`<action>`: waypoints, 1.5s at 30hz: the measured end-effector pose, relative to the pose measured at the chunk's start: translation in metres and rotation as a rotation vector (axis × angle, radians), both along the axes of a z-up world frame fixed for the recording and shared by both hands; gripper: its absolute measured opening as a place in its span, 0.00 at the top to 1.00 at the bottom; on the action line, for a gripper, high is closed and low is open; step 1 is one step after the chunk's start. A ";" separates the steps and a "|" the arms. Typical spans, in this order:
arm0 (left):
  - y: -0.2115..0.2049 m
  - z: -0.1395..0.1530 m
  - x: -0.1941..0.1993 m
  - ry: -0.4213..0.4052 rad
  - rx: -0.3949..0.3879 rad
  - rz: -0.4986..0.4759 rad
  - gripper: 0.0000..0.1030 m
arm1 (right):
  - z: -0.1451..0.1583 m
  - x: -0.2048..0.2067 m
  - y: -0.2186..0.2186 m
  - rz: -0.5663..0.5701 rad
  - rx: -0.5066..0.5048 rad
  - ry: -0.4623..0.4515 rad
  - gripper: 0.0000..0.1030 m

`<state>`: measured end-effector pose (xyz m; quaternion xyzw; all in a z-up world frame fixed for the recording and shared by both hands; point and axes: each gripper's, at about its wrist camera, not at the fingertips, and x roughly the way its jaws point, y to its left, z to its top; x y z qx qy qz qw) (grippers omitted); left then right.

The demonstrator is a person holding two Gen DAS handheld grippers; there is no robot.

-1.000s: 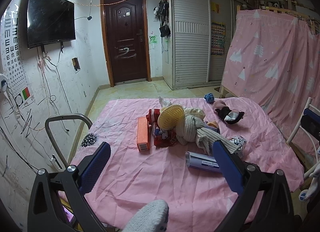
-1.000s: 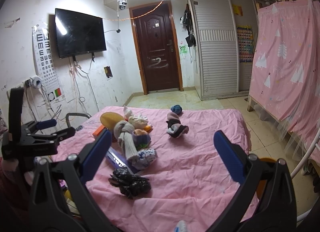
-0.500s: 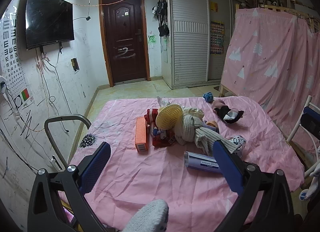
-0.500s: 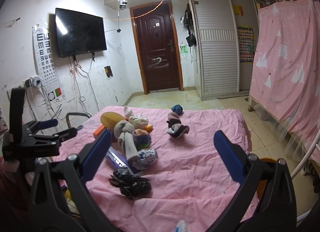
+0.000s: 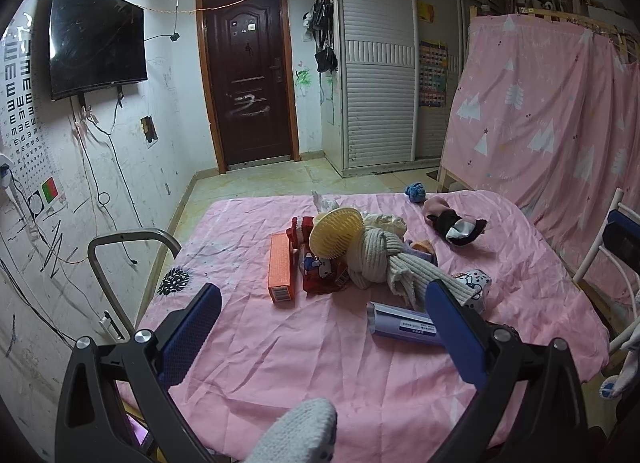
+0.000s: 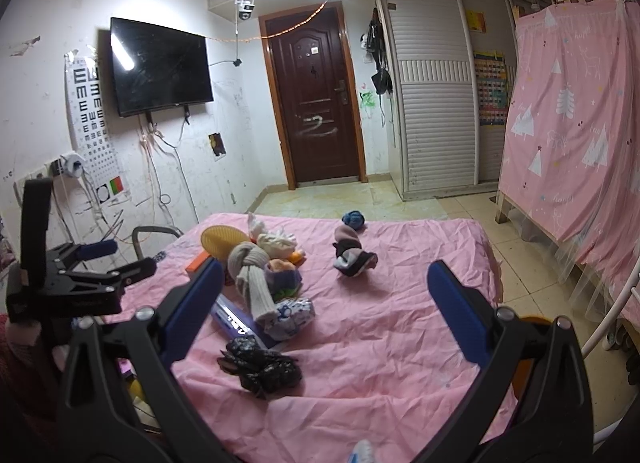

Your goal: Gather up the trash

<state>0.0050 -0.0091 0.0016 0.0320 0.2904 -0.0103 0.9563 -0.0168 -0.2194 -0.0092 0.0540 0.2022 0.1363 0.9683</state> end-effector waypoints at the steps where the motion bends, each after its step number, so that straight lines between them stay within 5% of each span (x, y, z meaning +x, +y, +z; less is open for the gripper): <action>1: 0.000 0.000 0.000 -0.001 -0.001 -0.001 0.10 | -0.001 -0.001 -0.001 0.000 0.000 0.000 0.04; 25: 0.001 0.000 0.002 0.011 0.001 -0.002 0.10 | 0.000 -0.001 0.000 0.010 0.000 0.001 0.04; 36: -0.011 -0.016 0.024 0.097 -0.046 -0.067 0.10 | -0.041 -0.009 0.029 0.196 -0.030 0.108 0.04; 45: -0.007 -0.038 0.054 0.248 -0.170 -0.099 0.10 | -0.077 0.016 0.063 0.275 -0.083 0.233 0.07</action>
